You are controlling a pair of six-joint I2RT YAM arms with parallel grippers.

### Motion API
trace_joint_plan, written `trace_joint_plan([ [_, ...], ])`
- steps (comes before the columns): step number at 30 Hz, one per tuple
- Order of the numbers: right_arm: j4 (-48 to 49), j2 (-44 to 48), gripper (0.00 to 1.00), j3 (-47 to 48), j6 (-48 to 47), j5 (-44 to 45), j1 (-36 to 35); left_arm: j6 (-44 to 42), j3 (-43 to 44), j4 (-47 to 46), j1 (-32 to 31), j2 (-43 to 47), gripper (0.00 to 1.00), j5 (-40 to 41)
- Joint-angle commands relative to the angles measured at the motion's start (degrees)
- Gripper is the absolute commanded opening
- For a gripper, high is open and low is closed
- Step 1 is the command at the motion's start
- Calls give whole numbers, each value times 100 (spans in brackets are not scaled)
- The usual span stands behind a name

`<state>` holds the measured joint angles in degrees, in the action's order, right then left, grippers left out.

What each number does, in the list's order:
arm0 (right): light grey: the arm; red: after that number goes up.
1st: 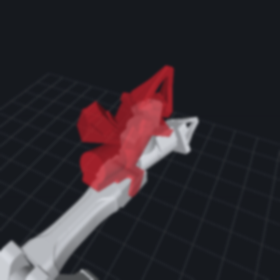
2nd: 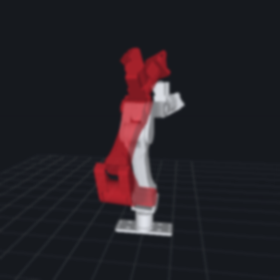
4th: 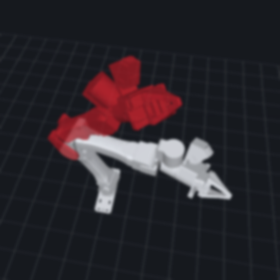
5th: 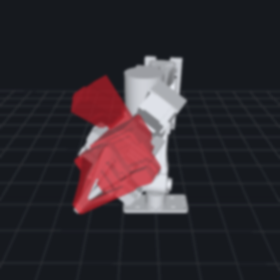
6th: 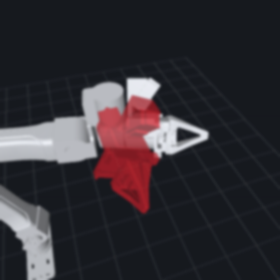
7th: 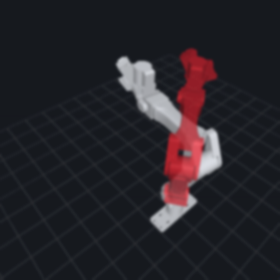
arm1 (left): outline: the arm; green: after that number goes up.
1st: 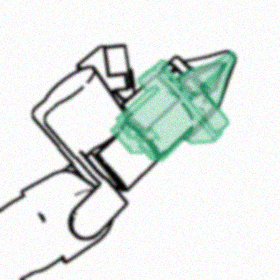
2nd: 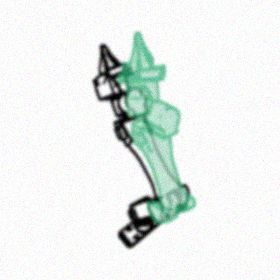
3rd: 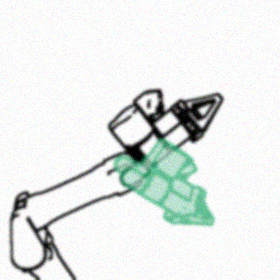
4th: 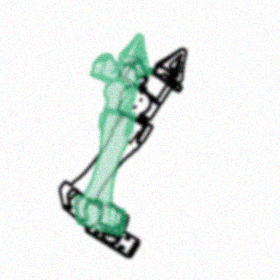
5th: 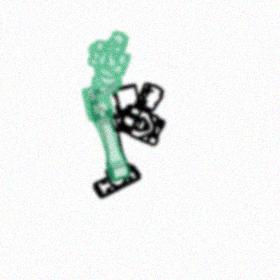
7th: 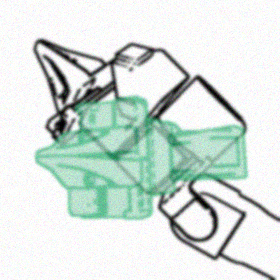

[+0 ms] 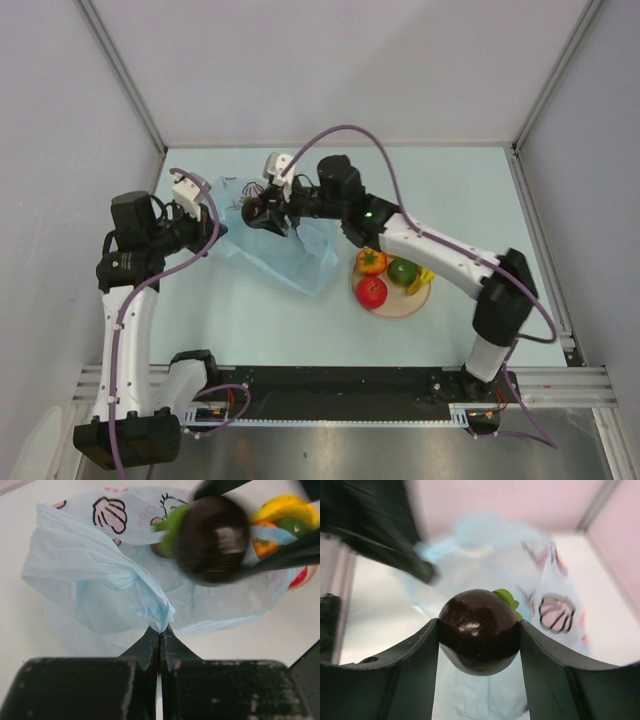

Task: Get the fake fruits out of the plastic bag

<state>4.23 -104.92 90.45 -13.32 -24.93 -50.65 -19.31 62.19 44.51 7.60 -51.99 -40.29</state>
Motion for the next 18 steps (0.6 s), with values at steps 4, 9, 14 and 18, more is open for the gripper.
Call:
trace_joint_plan([
  [4,-1985,1903,38,-818,-1758,-1296,275,718,-5,-944,31,-145,0,-22],
  [9,-3907,3230,38,-2151,-3289,-1032,705,928,-225,-1129,40,-75,0,65],
  [14,-5474,4470,39,-2839,-4596,-690,1259,938,-427,-1094,40,31,0,13],
  [18,-5934,5112,39,-3621,-5154,-171,1304,955,-445,-1138,40,-31,1,13],
])
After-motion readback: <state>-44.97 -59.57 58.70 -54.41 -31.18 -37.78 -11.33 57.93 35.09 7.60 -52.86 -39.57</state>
